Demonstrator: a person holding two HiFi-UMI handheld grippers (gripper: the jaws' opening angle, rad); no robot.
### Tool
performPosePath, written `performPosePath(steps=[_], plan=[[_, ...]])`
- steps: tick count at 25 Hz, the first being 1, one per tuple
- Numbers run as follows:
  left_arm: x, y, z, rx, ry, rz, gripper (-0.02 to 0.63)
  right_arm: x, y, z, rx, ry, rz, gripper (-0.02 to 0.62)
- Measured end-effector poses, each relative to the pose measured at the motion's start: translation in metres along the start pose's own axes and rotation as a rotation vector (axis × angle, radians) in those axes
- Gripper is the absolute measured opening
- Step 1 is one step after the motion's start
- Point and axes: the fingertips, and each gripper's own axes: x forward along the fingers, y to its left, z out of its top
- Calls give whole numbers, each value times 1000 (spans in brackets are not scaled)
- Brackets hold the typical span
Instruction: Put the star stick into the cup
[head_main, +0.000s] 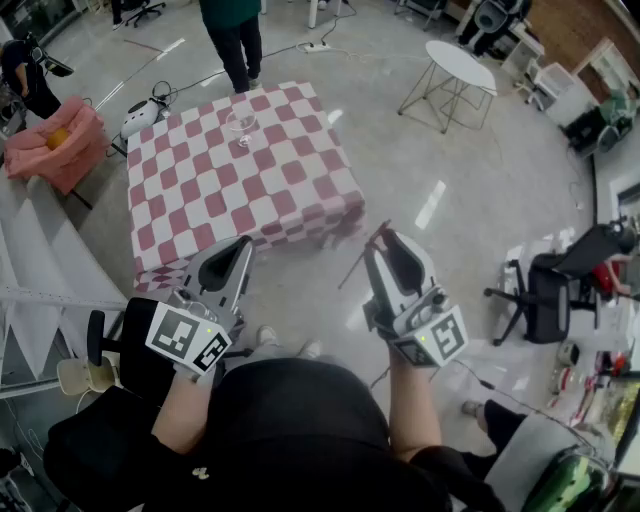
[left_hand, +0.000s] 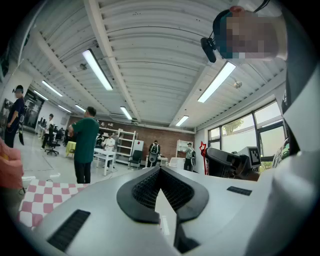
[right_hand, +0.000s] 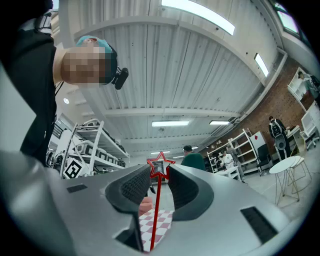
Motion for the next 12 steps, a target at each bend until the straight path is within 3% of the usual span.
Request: performPosePath(steps=[6,12], plan=[[-11,19,2,19,3,-40,41,21,14,-11,-1,10,-21,121],[-18,49,-4,94,20,-73,41,54,34,-29,-1,30,-20,123]])
